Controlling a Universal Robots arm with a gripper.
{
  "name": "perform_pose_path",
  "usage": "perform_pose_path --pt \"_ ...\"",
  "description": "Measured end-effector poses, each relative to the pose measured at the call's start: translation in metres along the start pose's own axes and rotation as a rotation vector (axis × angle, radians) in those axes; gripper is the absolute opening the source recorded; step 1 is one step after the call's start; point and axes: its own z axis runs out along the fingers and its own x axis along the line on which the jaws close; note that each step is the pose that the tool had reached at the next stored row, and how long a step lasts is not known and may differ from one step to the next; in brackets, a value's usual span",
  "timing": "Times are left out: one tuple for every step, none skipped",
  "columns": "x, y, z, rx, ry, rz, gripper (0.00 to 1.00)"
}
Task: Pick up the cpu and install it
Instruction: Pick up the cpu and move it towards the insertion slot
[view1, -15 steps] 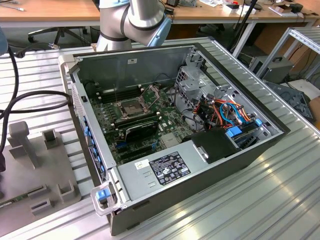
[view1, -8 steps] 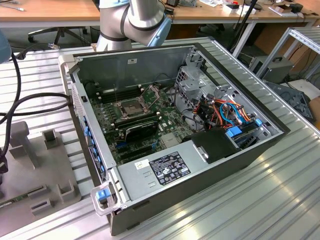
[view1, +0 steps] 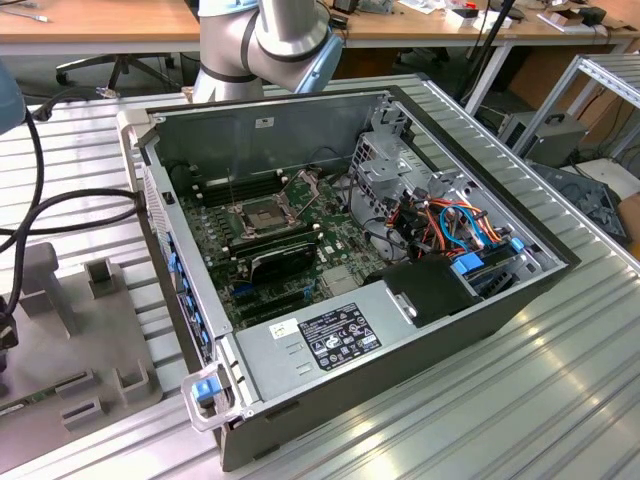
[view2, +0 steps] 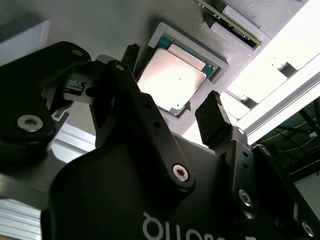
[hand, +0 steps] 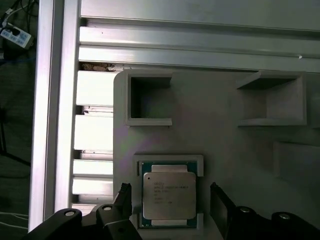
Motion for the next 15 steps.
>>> perform_pose_path --pt "0.0000 0.0000 0.0004 0.0000 0.0001 -0.001 0.74" --pt "-0.0001 0.0000 0.0008 0.0000 0.0000 -0.002 0.74" --pt "-0.0010 -0.0001 0.0017 0.0005 0.0003 -0.007 0.74" --pt "-0.0012 -0.0001 0.0019 0.0004 0.0001 -0.008 0.74" --pt "-0.0013 -0.0001 0.0018 0.0005 0.0003 -0.009 0.74" --pt "-0.0016 -0.0002 0.0019 0.0005 0.0008 -0.009 0.74" --pt "-0.0017 -0.0002 0.0019 0.0004 0.0037 -0.009 0.74" --pt "-0.0022 -0.0002 0.0022 -0.0008 0.0271 -0.008 0.74" --pt "-0.0024 -0.0001 0.0023 -0.0013 0.0358 -0.008 0.74" --pt "-0.0023 -0.0002 0.0022 -0.0011 0.0360 -0.008 0.74" --pt "-0.0023 -0.0001 0.0022 -0.0012 0.0362 -0.007 0.74" --pt "-0.0024 -0.0002 0.0021 -0.0011 0.0365 -0.008 0.74" --pt "-0.0024 -0.0002 0.0022 -0.0012 0.0365 -0.008 0.74" --pt "-0.0025 -0.0002 0.0022 -0.0005 0.0366 -0.010 0.74" --pt "-0.0028 -0.0001 0.0023 0.0042 0.0373 -0.018 0.74"
